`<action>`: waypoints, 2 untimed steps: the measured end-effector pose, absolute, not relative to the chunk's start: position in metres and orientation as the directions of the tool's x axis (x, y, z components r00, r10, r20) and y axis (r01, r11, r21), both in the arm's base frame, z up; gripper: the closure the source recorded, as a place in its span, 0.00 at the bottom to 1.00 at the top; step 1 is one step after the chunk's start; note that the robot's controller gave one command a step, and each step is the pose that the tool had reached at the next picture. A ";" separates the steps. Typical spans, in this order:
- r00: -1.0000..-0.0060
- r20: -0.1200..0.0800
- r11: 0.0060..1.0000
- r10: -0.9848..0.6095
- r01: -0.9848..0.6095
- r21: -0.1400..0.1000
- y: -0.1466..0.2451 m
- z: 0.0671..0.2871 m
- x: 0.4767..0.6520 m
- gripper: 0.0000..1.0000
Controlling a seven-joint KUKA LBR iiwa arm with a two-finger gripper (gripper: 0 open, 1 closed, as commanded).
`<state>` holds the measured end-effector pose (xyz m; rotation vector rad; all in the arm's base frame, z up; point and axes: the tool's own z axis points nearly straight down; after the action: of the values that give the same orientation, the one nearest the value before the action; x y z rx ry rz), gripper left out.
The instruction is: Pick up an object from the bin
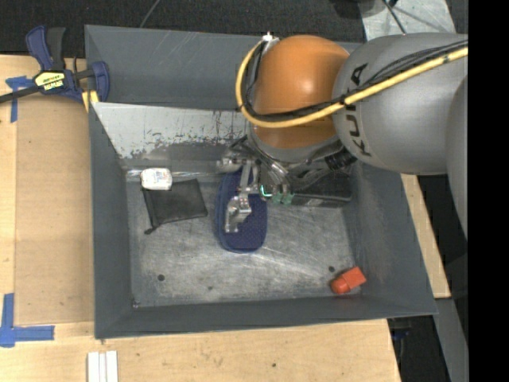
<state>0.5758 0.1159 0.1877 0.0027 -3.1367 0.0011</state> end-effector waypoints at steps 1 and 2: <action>-0.992 -0.004 0.992 0.123 0.123 0.002 0.173 0.159 0.606 0.00; -1.000 -0.005 1.000 -0.010 -0.010 0.001 0.160 0.139 0.625 0.00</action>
Offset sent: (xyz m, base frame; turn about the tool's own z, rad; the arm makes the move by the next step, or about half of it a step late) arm 0.0291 0.0545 -0.0281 0.1285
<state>0.6248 0.1603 0.1388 0.0152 -3.1470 -0.0017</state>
